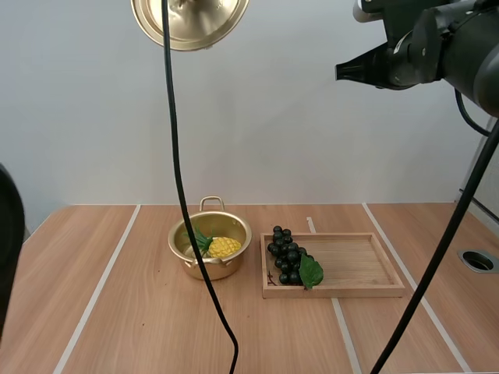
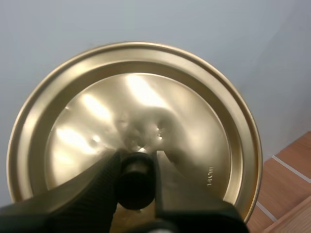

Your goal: Open the pot, put the pineapple inside, and close it

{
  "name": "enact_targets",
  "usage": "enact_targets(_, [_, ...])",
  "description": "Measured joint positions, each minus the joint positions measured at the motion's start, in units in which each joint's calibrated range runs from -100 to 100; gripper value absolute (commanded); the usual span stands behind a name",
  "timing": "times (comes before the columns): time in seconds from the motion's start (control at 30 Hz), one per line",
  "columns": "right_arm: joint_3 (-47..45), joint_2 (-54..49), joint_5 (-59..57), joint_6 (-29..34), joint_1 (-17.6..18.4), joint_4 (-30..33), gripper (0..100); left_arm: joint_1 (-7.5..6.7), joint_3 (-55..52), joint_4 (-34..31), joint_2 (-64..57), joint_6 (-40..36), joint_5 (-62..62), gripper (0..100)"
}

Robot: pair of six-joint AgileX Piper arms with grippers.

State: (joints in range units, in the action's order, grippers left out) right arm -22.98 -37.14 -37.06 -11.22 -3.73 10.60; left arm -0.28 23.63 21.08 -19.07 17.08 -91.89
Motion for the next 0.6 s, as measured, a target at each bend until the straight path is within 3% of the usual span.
enact_targets(0.1, [0.0, 0.0, -0.16, 0.0, 0.0, -0.4, 10, 0.0, -0.69, 0.0, 1.28, 0.0, -0.73, 0])
enact_targets(0.2, [0.0, 0.0, -0.16, -0.29, 0.0, -0.48, 0, 0.0, -2.82, 0.25, 2.01, 0.0, -0.73, 0])
enact_targets(0.6, [-0.52, 3.07, -5.0, -1.82, 0.0, -0.91, 0, 0.0, -18.02, 1.07, 2.25, 0.0, 0.58, 0])
